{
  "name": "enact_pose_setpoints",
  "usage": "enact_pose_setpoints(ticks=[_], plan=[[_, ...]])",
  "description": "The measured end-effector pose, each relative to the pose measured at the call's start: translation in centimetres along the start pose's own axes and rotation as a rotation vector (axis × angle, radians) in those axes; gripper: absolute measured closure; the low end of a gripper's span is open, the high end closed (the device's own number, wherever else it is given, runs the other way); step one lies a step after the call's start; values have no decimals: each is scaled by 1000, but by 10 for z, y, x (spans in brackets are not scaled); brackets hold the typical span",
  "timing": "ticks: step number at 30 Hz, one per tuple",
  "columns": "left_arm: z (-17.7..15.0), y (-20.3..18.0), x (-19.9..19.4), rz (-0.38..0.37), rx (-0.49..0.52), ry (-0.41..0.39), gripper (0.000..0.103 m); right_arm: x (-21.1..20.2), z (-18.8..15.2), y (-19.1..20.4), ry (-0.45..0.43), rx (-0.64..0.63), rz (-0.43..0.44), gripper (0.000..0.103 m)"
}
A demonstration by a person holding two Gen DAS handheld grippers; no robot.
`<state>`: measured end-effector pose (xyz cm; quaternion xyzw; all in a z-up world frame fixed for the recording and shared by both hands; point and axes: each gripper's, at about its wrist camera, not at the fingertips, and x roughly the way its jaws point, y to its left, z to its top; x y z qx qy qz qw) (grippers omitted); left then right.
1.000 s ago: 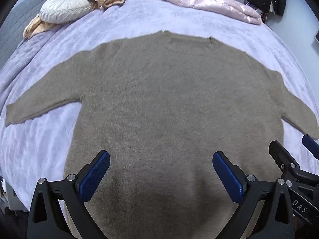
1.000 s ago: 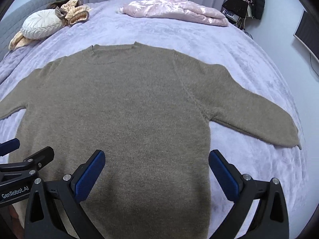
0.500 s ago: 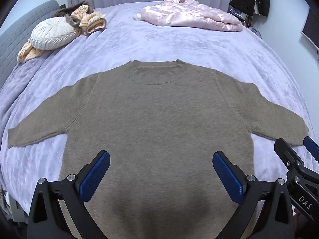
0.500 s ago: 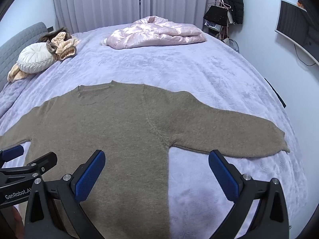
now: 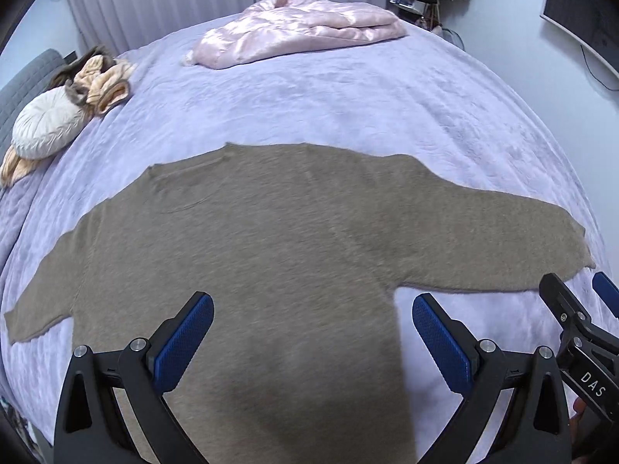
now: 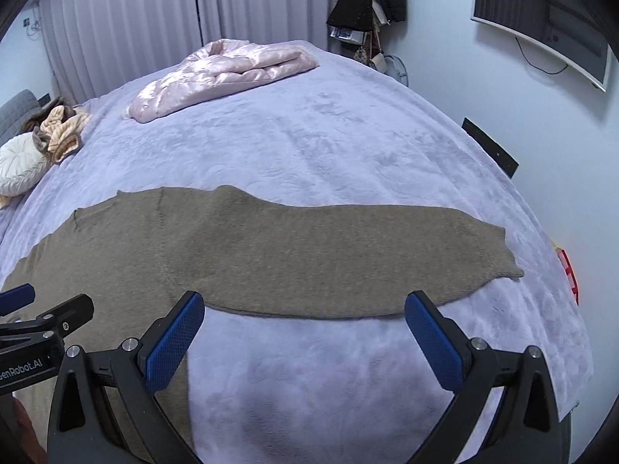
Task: Fold small clothes
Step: 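Move the right tool to the sweater sleeve cuff and grasp it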
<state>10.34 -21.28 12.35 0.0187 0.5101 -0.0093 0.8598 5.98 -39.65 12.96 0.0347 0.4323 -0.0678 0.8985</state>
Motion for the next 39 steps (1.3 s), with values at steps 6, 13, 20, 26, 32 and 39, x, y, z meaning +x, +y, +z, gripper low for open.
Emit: enact_pose_setpoints(ticks=[6,13,20,26,32,39], plan=[[15,-39,16,-17,30,15,0,15,-2,-60,21,86,-52,0],[26,-75,32,-17,65,27,0,29,-4,-115,36,164,-98,0],[35,-89,56,-17,44,63,0,58,-5,-170,77,269,-81,0],[40,-85,82,13,27,86,0,102,1,-204,111,392,10,0],[48,-38,104,40,-122,108,0,105,15,-213,39,386,78,70],[43,-28,122,47,-144,129,0,52,1,-229,-152,445,120,96]])
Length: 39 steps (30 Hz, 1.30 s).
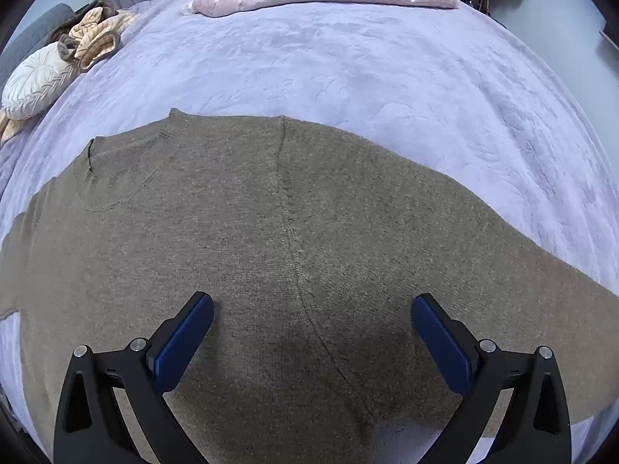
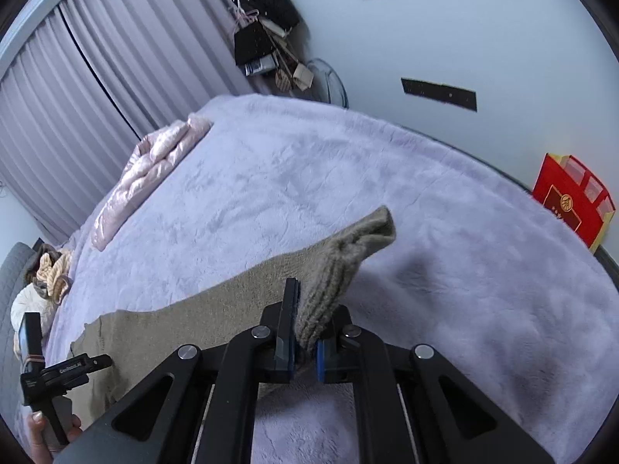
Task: Fold small clothes
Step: 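Move the right tool to the sweater sleeve cuff and grasp it, then lift the sleeve cuff with the right tool and carry it across the sweater body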
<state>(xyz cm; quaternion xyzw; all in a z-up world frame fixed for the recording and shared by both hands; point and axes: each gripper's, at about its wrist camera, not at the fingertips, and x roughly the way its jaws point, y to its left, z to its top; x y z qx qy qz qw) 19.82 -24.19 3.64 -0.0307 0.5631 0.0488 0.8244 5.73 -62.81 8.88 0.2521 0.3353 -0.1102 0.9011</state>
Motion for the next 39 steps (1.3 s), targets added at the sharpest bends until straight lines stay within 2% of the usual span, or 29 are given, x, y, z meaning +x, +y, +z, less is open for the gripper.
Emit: enact_pose_setpoints(ticks=[3,6,8,12,16,17,18,19,26,39], plan=[[-8,-14,2,-7,49,5,0,-8,-3,-7,-20,16,-33,95],[-13,-24,-5,-13,95,-8,0,8,-6,-9,37,-3,-74,95],[-15,-26,-14,-4,117,-23,0,17,-6,-12,76,9,-67,94],[-21,-22,-35,-2,140,-61,0,23,-7,-20,102,52,-56,79],[-28,-11,-56,-15,153,-97,0,32,-11,-22,141,68,-65,78],[-30,-8,-60,-20,155,-104,0,32,-11,-22,136,67,-61,79],[-32,-5,-63,-26,156,-109,0,32,-10,-20,137,59,-60,93],[-34,-1,-67,-33,155,-113,0,30,-9,-18,134,48,-63,96],[-48,30,-80,-61,116,-114,0,-10,10,23,34,-43,-75,96],[-68,107,-93,-89,22,-125,0,-50,21,94,19,-132,-73,96]])
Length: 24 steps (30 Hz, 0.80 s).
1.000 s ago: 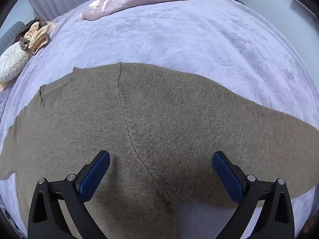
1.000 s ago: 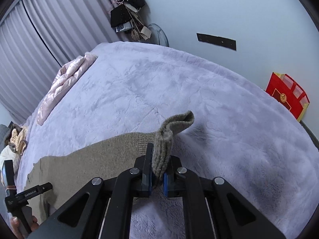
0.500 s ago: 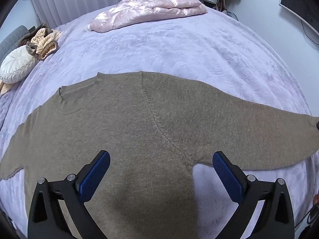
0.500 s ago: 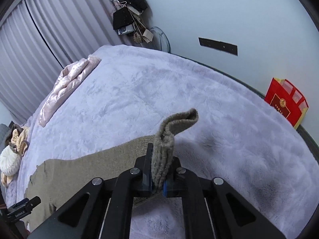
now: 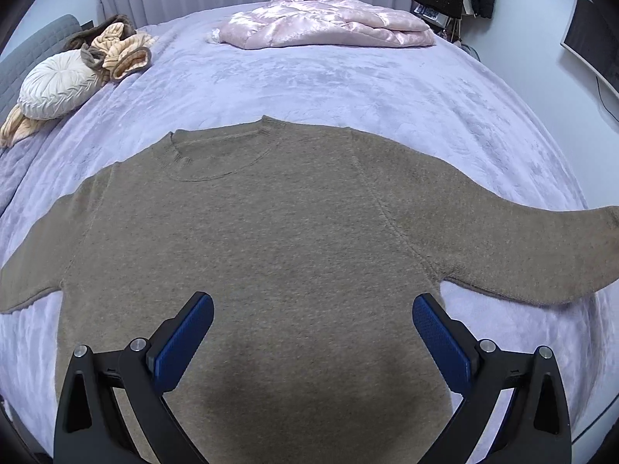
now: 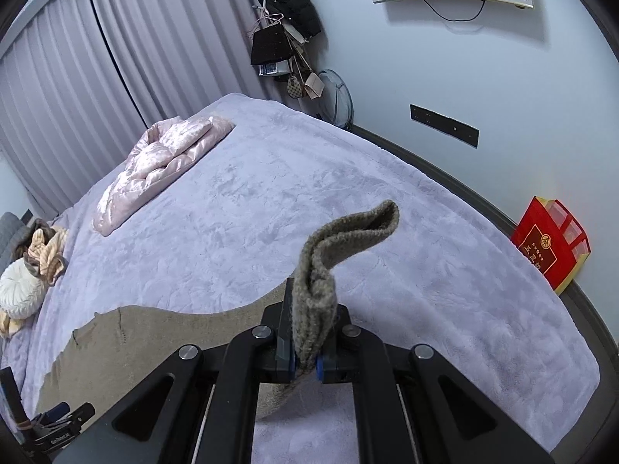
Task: Fold small clothes
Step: 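Lift the sleeve cuff with the right tool and carry it across the sweater body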
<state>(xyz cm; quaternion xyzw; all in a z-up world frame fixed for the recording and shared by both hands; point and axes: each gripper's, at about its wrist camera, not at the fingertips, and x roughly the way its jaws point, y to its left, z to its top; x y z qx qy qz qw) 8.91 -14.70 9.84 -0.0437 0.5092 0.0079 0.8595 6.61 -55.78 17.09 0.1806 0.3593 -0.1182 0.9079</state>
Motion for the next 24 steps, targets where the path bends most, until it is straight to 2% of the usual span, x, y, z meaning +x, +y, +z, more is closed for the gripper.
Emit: enact_pose_setpoints(ticks=[13,24], plan=[[-30,90,-15,5,-102,3,0,-19,8,76,12,-96,-40,96],[-52,142,-18,19,-143,-2,0,-45,-2,160,-26,-207,-43,96]])
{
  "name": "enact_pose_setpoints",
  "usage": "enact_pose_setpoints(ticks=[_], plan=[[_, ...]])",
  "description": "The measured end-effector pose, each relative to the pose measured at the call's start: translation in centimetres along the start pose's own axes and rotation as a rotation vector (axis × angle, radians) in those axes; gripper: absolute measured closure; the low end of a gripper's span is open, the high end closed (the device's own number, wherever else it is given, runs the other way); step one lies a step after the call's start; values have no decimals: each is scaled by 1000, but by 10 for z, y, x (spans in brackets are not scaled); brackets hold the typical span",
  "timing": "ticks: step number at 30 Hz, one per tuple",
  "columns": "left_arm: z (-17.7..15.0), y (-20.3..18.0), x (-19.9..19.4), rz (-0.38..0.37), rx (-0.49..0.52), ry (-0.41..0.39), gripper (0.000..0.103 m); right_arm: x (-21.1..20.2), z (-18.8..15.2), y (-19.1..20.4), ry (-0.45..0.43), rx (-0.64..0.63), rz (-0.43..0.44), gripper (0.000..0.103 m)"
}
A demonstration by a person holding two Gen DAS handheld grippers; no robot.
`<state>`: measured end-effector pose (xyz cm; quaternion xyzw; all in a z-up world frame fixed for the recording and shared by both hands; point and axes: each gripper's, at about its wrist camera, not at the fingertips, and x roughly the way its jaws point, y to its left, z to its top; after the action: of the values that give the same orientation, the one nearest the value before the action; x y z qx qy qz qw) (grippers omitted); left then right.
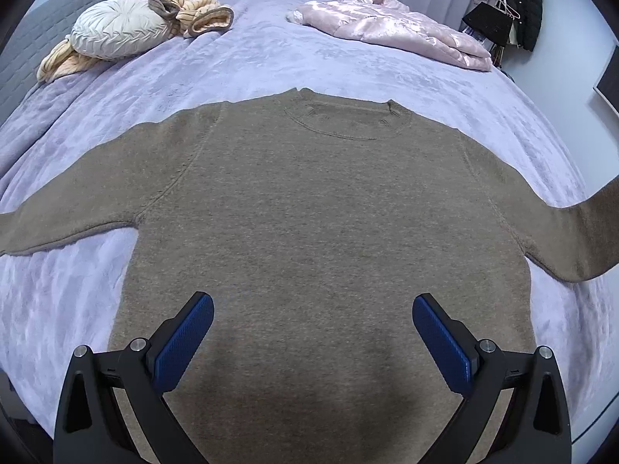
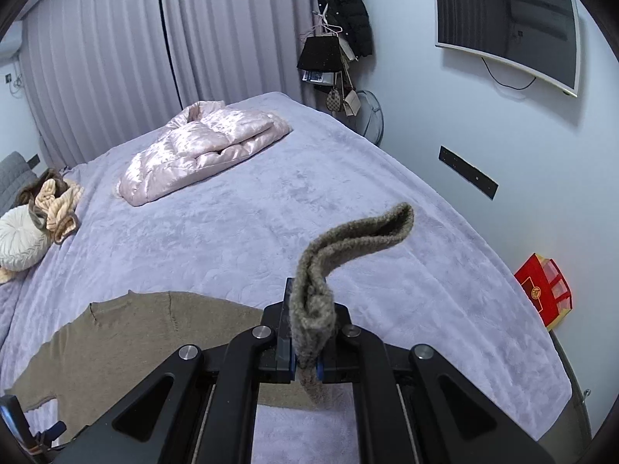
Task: Fold small clothes
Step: 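Lift the sleeve cuff with the right tool and carry it across the sweater body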
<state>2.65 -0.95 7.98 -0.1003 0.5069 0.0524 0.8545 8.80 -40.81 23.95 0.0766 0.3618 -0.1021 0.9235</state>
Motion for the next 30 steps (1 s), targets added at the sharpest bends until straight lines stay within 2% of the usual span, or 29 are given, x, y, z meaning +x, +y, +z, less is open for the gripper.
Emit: enact_pose_setpoints(ticks=[12,23,30], plan=[[-6,58,5,6,-96,1,0,-3,-1,80,-6,-99,26,96],[-6,81,8,12,-108,0,0,-7,-8,154,-4,-187,75,96],[-10,95,18,14,-125,26,0,-4,-29,209,26,-271,116,96]])
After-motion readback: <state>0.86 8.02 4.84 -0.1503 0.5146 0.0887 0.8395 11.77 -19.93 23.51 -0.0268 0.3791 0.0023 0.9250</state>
